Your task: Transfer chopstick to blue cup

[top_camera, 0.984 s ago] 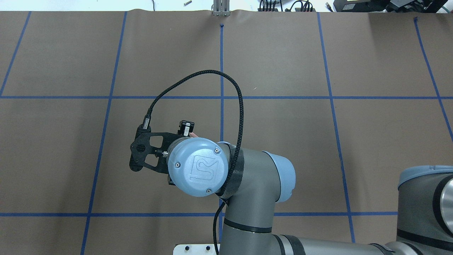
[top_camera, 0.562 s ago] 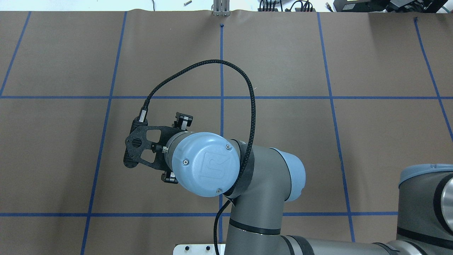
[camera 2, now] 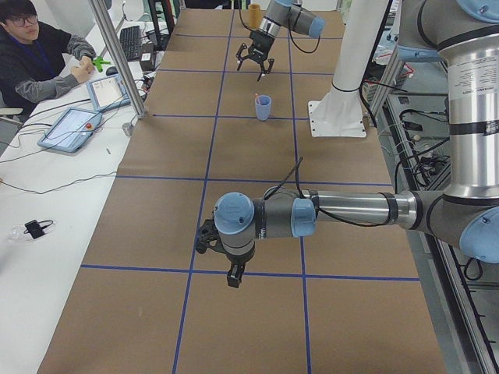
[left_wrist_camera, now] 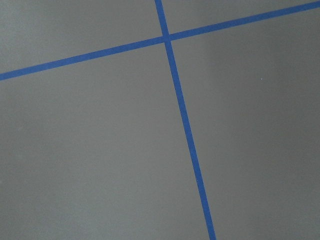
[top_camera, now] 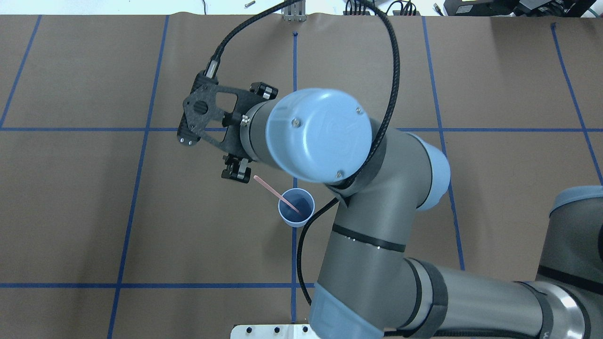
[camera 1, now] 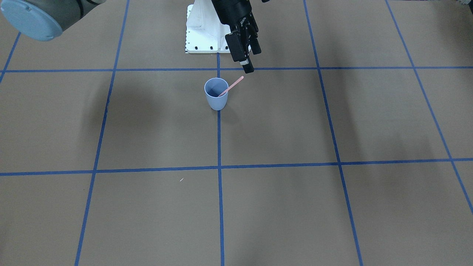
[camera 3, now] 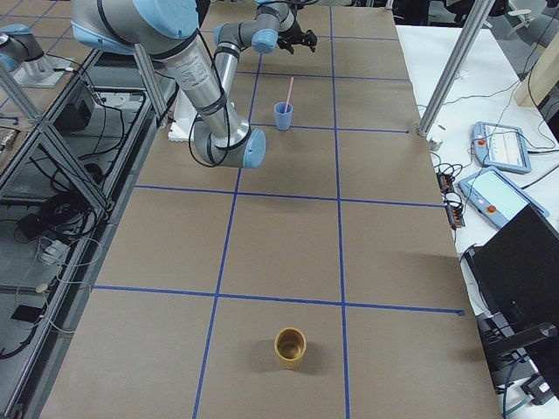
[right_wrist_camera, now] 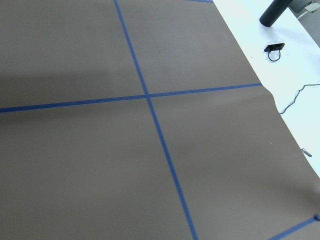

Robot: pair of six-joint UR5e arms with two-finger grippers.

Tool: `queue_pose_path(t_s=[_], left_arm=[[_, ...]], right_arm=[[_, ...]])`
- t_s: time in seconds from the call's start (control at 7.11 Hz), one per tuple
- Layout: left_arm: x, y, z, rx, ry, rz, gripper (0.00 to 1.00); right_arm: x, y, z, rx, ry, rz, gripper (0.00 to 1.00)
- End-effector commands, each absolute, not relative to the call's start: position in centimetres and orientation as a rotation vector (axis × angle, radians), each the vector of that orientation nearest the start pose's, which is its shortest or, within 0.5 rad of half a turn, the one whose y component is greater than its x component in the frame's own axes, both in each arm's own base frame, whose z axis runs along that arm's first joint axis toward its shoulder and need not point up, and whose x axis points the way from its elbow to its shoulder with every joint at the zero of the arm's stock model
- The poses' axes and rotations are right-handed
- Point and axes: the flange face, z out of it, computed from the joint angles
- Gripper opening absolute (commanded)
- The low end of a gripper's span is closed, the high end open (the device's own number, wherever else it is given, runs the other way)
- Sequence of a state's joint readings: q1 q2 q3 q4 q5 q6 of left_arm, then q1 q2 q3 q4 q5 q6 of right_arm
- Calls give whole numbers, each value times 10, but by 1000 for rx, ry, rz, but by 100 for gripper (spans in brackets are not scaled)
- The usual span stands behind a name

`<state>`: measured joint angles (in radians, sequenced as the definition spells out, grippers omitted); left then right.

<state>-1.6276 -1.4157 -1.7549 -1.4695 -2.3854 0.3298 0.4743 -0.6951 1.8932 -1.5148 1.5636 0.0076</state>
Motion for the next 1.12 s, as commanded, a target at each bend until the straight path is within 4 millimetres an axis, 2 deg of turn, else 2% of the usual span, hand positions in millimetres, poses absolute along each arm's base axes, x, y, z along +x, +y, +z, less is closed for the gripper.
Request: queue_pose_path(t_s=[0.0, 0.14, 0.28, 0.42, 0.56, 0.7, 0.98], left_arm=[[-85, -419, 644, 94, 813, 230, 99], [-85, -420, 645, 94, 813, 230, 99], [-85, -421, 644, 97, 813, 231, 99], [-85, -421, 644, 97, 813, 231, 99], [-85, -421, 644, 97, 813, 231, 99], [-85, -421, 643, 99, 812, 233, 99], [-85, -421, 642, 100, 812, 234, 99]], right_arm=[[-393, -474, 53, 1037, -655, -867, 100], [-359, -506, 84, 1002, -603, -817, 100], [-330, -527, 112, 964, -575, -795, 100], [-310, -538, 136, 919, -586, -777, 100], [-294, -547, 152, 883, -598, -773, 100], [-282, -554, 178, 846, -582, -758, 100], [-273, -560, 186, 841, -557, -757, 100]])
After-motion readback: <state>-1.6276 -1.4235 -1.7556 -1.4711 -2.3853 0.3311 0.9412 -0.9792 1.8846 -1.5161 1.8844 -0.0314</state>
